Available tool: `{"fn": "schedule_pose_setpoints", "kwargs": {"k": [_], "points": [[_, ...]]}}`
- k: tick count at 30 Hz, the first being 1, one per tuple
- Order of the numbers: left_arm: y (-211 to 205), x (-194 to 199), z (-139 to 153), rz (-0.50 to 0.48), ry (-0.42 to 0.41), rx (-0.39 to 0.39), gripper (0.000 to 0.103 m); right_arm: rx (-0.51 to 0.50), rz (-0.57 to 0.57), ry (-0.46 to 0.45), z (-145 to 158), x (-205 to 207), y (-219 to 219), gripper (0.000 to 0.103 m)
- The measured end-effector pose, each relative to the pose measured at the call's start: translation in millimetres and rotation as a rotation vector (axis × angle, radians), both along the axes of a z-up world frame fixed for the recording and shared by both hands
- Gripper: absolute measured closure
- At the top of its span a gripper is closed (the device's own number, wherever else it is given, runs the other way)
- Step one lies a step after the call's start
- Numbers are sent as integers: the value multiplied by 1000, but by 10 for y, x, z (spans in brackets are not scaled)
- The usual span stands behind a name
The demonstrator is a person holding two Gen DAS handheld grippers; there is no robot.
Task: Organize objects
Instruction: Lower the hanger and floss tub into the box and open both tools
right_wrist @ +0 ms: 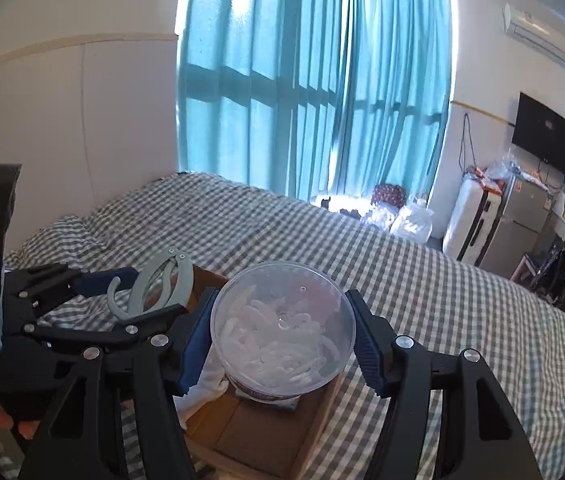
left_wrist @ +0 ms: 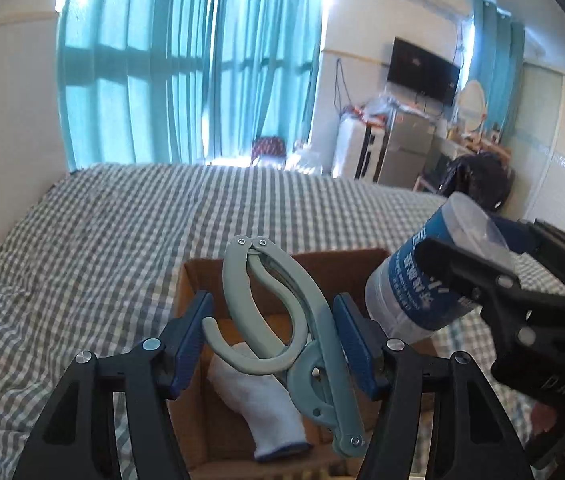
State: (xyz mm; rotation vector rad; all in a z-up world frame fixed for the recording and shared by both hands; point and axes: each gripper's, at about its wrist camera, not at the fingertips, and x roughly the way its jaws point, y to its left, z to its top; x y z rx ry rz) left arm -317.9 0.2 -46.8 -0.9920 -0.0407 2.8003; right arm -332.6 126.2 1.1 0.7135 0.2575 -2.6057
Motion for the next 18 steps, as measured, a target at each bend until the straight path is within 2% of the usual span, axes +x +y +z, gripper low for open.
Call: {"fn": "schedule_pose_setpoints", "kwargs": {"k": [7,10,14,15,16,17,18], "points": [[-1,-163,-501,-7,-81,-36,39,-22,-8,-105,-438,-368,87,41],[-20,-175,-549,-11,-97,-19,39,-32,-15,-136,-509,-415,132,40],[-28,-123,-476,7,-109,-13,38,-37,-30,-135,-426,-360,158,40],[-33,-106,-447,10,-110,-14,37,-52,-25,-133,-366,-339,166,35],[-34,-57,-393,18,-105,-23,33,-64,-29,-130,-308,-314,179,30],[-43,-36,-336,27,-98,-36,24,-86,-43,-123,-216,-262,226,19],[-45,-13,-274,40,-89,-49,20,-110,-50,-115,-138,-217,271,15]]}}
